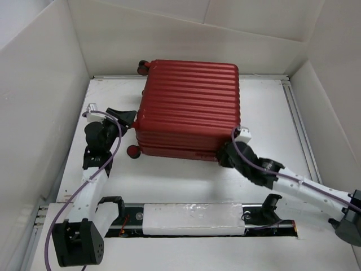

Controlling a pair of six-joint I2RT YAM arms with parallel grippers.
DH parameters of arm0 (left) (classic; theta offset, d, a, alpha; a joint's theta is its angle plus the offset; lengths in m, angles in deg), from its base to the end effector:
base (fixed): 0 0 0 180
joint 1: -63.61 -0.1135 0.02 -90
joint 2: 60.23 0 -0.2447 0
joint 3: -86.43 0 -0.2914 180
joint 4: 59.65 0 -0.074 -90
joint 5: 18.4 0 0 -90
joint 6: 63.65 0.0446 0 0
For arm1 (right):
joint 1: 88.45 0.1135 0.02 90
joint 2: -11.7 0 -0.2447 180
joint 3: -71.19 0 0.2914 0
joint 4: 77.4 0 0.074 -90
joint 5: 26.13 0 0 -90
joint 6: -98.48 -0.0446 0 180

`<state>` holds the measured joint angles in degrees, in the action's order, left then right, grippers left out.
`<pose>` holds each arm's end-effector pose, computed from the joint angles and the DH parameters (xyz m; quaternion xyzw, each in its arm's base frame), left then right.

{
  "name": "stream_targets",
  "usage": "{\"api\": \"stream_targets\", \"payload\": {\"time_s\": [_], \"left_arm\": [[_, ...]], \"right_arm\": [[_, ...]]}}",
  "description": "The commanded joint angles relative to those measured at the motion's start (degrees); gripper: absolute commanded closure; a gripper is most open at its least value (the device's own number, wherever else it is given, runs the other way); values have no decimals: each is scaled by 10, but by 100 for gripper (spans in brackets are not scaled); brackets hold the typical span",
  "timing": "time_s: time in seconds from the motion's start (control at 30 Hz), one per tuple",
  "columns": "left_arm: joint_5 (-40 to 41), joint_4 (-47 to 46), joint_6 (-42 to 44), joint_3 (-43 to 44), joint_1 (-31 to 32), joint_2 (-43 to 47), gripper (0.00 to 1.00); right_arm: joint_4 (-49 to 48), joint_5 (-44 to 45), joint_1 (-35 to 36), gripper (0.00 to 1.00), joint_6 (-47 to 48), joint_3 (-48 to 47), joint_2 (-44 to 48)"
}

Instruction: Pack the luggage

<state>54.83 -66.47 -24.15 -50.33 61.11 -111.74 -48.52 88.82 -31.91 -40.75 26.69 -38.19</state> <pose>0.2730 -0.0010 0.2602 -0.2250 0.6793 -0.3763 0.5885 0.1519 0.1957 0.2088 0.0457 0.8679 0.2487 0.4277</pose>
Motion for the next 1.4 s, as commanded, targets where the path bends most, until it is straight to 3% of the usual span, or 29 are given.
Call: {"api": "stream_targets", "payload": {"time_s": [0.0,0.13,0.23,0.37,0.43,0.57,0.67,0.73,0.87,1.03,1.13,1.27,1.37], "left_arm": [[-171,15,13,-17,49,45,100],[-178,9,13,-30,49,58,100],[-200,-29,-1,-54,49,58,100],[-213,-63,-13,-74,49,58,100],[-208,-71,-13,-80,60,58,100],[-145,-65,-1,-80,164,47,100],[-115,-44,12,-74,184,47,100],[-115,-21,24,-67,184,62,100],[-145,-27,19,-60,184,76,100],[-178,-62,-10,-78,184,82,100],[-194,-78,-10,-78,184,75,100],[-194,-95,-10,-73,205,49,100],[-165,-95,-3,-60,242,33,100]], "right_arm": [[-199,-81,-91,100,35,-151,-47],[-123,-54,-140,100,74,-235,-81],[-128,-71,-122,100,83,-232,-93],[-200,-48,14,100,47,-181,-157],[-257,-48,63,100,34,-186,-243],[-254,-16,172,100,54,-309,-398],[-197,18,213,100,86,-393,-436],[-188,33,213,100,92,-393,-420],[-188,41,182,100,78,-285,-335],[-188,-18,92,100,85,-206,-207],[-188,-80,32,100,96,-201,-177],[-212,-93,60,100,85,-207,-208],[-230,-37,137,100,65,-207,-258]]}}
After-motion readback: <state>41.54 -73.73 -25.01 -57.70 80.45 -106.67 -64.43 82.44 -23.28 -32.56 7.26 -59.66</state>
